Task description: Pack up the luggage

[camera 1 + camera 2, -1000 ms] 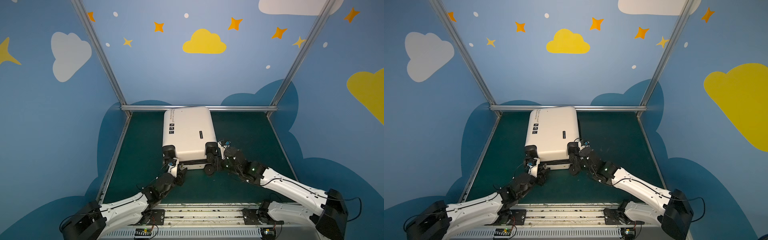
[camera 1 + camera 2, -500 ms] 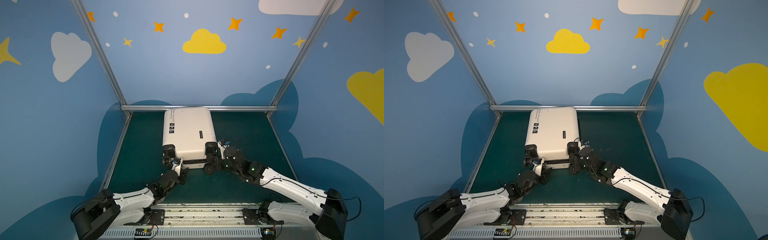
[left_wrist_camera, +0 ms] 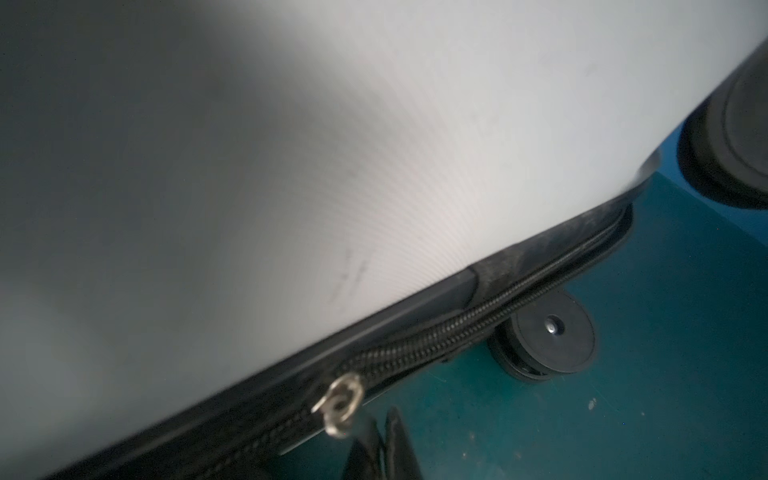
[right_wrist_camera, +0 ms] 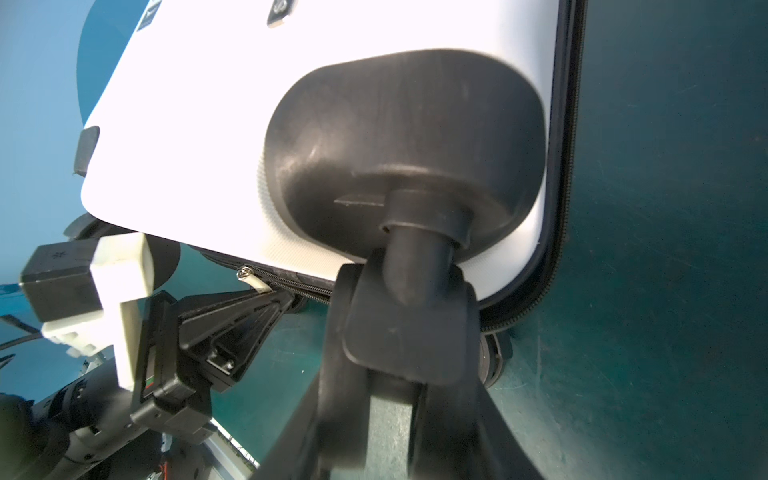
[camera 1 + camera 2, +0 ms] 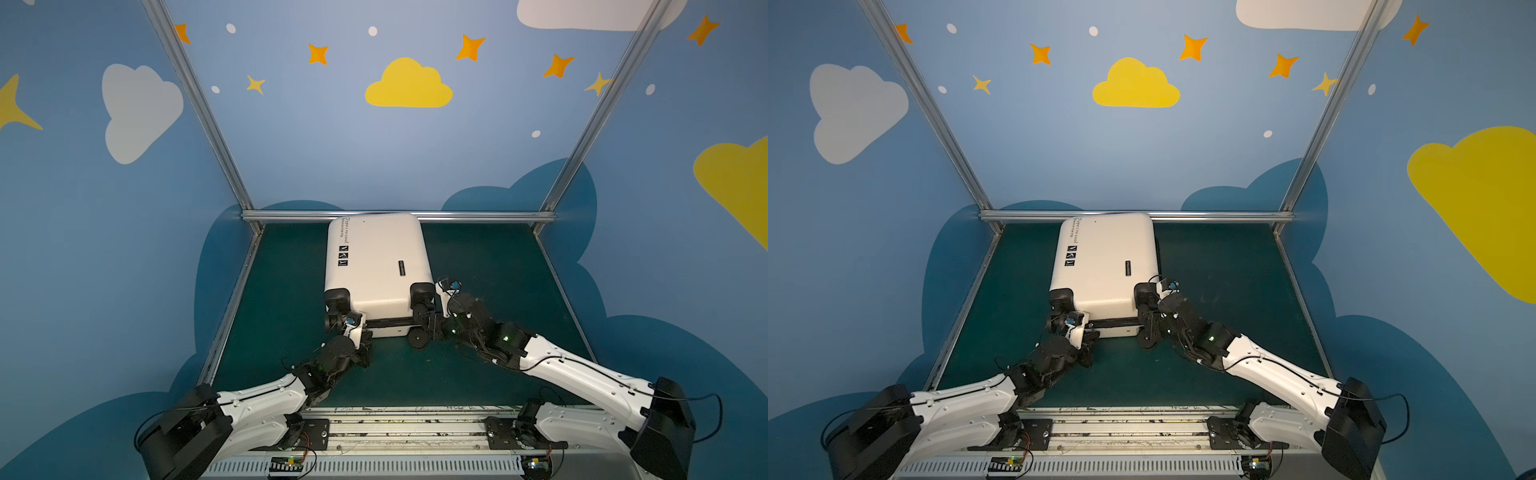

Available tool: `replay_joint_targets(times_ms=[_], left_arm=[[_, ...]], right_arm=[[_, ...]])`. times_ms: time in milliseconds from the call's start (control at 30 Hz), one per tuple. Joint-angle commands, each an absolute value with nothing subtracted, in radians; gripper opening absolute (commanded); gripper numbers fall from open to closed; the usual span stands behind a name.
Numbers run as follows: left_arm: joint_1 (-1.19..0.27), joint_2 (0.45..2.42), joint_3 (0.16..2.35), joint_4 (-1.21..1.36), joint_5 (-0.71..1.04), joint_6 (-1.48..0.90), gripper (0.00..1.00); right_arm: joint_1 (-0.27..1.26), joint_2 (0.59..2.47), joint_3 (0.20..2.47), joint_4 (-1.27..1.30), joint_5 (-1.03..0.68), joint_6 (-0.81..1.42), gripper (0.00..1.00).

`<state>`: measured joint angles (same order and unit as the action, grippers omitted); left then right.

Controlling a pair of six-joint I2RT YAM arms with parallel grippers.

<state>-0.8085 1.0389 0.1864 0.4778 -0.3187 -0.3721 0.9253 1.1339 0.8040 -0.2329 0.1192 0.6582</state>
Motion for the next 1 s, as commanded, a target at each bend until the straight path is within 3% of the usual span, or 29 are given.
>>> replay_joint_targets(times_ms=[0,400,967], left_arm=[[-0.795,0.973,0.212,0.52,-0.357,-0.383,0.03],[-0.798,0.943,0.202,0.517,-0.339,-0.366,0.03],[-0.947,1.186,0.39,0.56,-0.254,-0.241,0.03]], right_arm=[[0.95,1.12,0.827,-0.152,-0.021,0.548,0.0],[0.95,1.13,0.833,-0.153,-0.025,0.557,0.0],[0.945,1.112,0.871,-0.154,0.0,0.52,0.0]])
